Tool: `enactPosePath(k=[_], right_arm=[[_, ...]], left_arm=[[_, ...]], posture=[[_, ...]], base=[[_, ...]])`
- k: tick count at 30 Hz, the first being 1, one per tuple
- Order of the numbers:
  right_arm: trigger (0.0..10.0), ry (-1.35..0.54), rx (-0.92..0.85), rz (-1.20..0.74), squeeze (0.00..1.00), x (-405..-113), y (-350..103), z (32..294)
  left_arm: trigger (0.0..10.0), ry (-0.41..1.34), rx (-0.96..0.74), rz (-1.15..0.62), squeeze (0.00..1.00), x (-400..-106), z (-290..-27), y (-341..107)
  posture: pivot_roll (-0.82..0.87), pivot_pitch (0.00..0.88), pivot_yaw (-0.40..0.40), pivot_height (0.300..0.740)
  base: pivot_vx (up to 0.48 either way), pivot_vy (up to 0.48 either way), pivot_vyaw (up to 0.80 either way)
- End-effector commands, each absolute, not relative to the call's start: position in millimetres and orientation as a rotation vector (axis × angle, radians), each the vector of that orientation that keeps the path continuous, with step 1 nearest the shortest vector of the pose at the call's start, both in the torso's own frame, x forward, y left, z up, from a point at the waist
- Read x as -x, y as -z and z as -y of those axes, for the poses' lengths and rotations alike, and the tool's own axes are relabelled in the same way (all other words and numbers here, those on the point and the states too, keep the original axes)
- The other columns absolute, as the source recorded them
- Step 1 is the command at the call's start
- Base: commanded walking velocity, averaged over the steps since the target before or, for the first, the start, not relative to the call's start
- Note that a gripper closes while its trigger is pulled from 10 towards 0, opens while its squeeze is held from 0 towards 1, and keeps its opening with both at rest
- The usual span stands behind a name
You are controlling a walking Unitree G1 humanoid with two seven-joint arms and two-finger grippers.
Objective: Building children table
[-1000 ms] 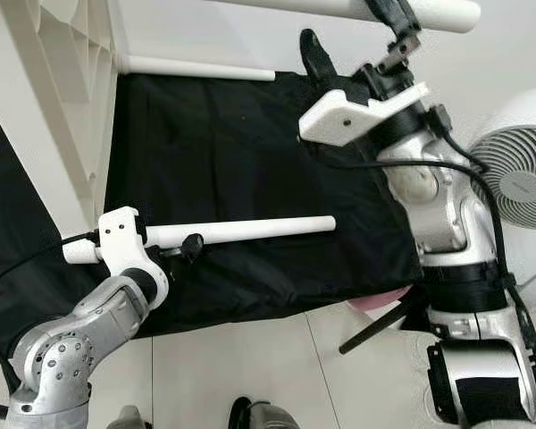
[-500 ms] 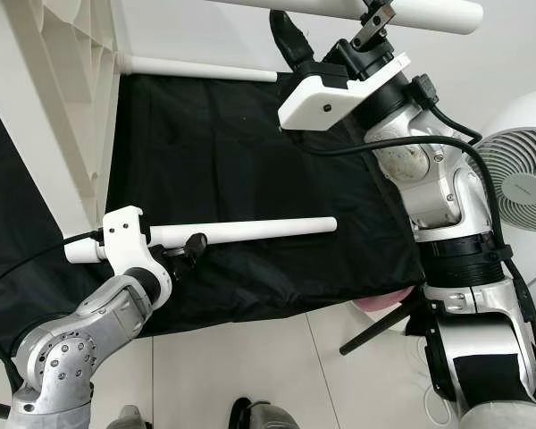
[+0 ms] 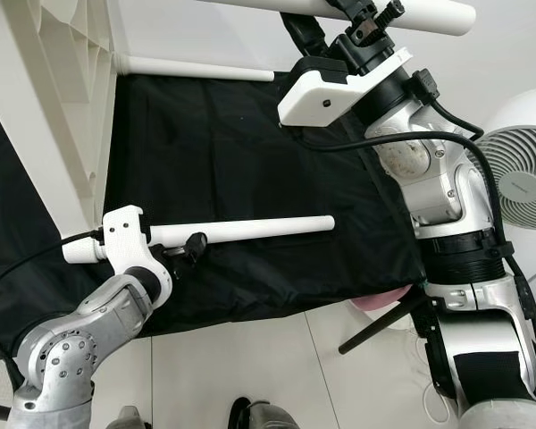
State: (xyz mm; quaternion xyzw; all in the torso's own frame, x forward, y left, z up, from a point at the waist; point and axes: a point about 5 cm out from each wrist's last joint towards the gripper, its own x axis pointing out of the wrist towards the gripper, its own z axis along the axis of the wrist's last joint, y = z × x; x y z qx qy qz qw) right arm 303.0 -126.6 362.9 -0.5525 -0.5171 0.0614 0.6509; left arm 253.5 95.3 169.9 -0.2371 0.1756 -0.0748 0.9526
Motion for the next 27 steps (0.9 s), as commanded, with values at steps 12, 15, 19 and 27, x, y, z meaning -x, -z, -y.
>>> enactPosePath(k=[12, 15, 19, 27], right_arm=[[10.0, 0.12, 1.135, 1.146, 0.0, -293.9, -384.3, 160.2], [10.0, 0.148, 1.12, 1.131, 0.0, -293.1, -384.8, 164.9], [10.0, 0.169, 1.111, 1.116, 0.0, -293.0, -385.2, 168.3], [10.0, 0.188, 1.062, 1.085, 0.0, -290.5, -381.9, 168.7]], left_arm=[[10.0, 0.087, 0.572, -0.373, 0.0, -254.4, -88.2, -172.2], [10.0, 0.082, 0.562, -0.382, 0.0, -252.1, -87.3, -172.3], [10.0, 0.079, 0.538, -0.403, 0.0, -249.4, -87.1, -170.4], [10.0, 0.056, 0.53, -0.442, 0.0, -251.6, -85.8, -164.2]], posture=[[0.0, 0.115, -0.093, 0.74], [0.0, 0.112, -0.09, 0.74], [0.0, 0.112, -0.09, 0.74], [-0.01, 0.101, -0.088, 0.74]], base=[[0.0, 0.0, 0.0], [0.0, 0.0, 0.0], [0.0, 0.0, 0.0], [0.0, 0.0, 0.0]])
